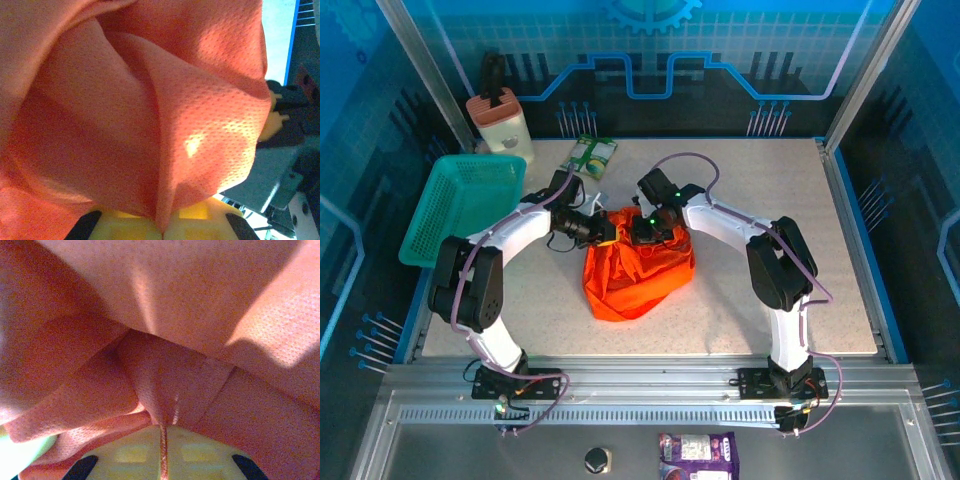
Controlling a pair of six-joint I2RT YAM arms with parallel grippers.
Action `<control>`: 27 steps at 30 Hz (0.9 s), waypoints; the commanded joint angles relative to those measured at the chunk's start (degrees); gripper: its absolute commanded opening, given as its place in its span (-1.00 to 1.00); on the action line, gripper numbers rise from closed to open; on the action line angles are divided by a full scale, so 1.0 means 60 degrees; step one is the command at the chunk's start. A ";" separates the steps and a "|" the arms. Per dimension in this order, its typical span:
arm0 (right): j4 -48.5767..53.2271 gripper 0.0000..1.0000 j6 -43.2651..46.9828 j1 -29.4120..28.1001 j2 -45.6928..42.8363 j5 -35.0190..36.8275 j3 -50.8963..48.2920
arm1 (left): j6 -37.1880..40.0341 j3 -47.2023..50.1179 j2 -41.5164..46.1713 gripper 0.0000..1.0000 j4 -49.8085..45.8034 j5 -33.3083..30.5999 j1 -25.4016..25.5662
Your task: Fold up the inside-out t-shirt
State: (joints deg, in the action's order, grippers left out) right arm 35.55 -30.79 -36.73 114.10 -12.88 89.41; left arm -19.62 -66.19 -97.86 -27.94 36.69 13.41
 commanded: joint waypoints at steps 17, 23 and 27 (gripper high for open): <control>0.2007 -1.00 0.1090 0.1662 -0.5049 0.2202 0.0516 | -0.0530 0.0027 -0.0051 -1.00 0.0470 -0.0899 -0.0501; 0.2322 -1.00 0.1217 0.2690 -0.6306 0.2531 0.0007 | -0.0605 -0.0082 -0.0007 -0.97 0.0501 -0.0840 -0.0609; 0.2195 -1.00 0.1240 0.3118 -0.6300 0.1793 -0.0645 | -0.0593 -0.0206 0.0000 -0.94 0.0475 -0.0582 -0.0598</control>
State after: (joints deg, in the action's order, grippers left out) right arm 46.57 -24.49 -19.03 74.83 0.49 88.64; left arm -22.61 -66.22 -97.89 -24.93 32.16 10.11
